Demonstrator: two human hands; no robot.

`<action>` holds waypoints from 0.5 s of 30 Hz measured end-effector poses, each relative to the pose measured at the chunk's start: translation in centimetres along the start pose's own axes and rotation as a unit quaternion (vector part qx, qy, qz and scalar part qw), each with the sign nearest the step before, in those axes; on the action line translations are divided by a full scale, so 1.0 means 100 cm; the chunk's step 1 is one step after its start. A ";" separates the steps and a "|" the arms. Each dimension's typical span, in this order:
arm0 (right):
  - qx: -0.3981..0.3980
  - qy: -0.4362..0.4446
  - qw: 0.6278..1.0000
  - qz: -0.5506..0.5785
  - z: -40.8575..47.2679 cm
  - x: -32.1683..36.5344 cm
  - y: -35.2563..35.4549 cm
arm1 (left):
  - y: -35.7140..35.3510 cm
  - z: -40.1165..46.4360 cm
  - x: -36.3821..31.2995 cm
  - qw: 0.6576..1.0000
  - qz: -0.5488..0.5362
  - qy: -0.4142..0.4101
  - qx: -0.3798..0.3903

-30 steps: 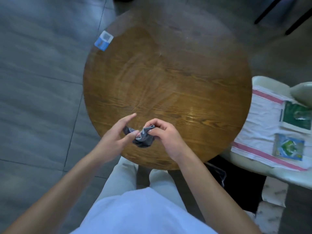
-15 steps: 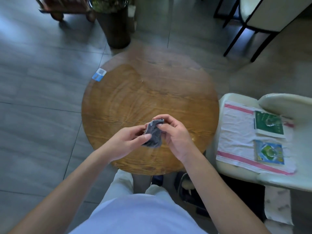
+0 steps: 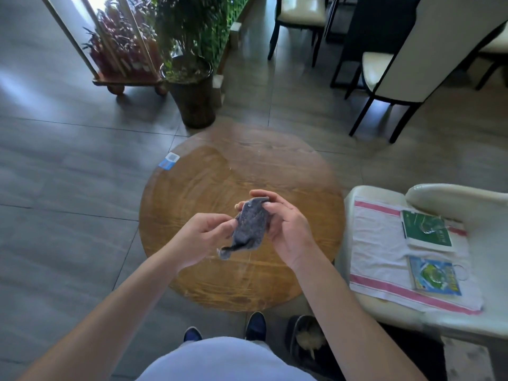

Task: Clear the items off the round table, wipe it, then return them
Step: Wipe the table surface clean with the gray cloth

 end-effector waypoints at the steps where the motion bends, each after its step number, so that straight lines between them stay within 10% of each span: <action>1: -0.008 0.011 1.000 -0.017 0.001 0.000 -0.001 | 0.004 0.000 -0.003 1.000 -0.003 -0.008 -0.006; 15: -0.104 0.014 0.972 -0.211 0.009 -0.073 -0.063 | 0.088 -0.033 0.010 0.989 0.063 -0.102 -0.082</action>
Point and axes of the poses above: each hand's wrist, its own z-axis towards the middle knuckle, its own y-axis out of the back of the hand, x = y × z, the point moved 9 cm from there along z, towards the middle knuckle
